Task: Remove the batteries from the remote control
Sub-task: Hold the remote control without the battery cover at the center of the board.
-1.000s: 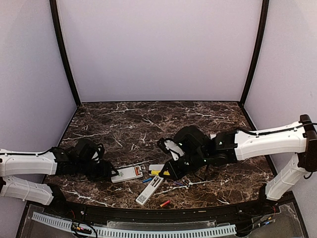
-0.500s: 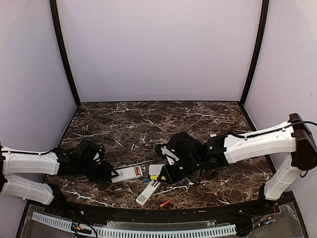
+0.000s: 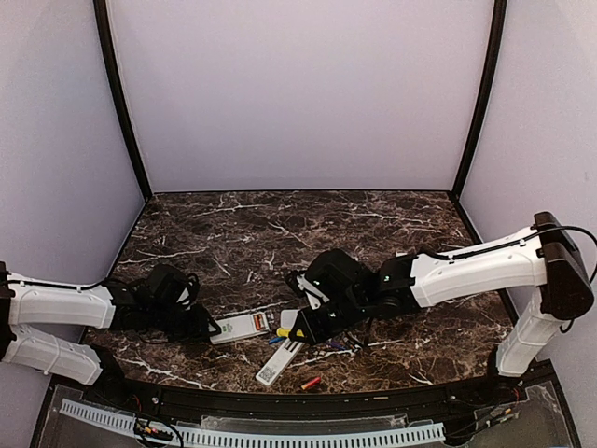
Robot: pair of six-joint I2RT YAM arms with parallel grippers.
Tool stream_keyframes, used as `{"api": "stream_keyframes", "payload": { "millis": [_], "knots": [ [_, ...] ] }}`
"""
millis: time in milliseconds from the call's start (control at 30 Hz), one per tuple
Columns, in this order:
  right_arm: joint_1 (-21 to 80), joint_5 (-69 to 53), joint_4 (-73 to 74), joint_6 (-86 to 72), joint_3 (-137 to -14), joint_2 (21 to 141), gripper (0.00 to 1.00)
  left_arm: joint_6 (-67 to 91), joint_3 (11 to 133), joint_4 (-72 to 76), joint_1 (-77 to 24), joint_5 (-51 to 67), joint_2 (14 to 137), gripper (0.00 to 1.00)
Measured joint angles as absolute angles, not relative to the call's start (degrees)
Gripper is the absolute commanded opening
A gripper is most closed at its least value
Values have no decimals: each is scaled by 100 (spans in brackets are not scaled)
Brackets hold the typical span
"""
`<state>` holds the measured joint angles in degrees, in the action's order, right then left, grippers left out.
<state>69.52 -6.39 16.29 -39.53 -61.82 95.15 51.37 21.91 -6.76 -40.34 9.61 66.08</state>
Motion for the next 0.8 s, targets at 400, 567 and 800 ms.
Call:
{"api": "stream_keyframes", "payload": {
  "millis": [400, 567, 800],
  "knots": [
    [6954, -561, 1645, -3977, -6217, 9594, 0, 5116, 2204, -604, -4007, 939, 6683, 29],
    [6954, -497, 1695, -3979, -6344, 9664, 0, 5094, 2224, -604, -4001, 932, 6707, 29],
    [6954, -386, 1914, -3977, -6580, 9835, 0, 5035, 2257, -607, -4001, 915, 6746, 29]
  ]
}}
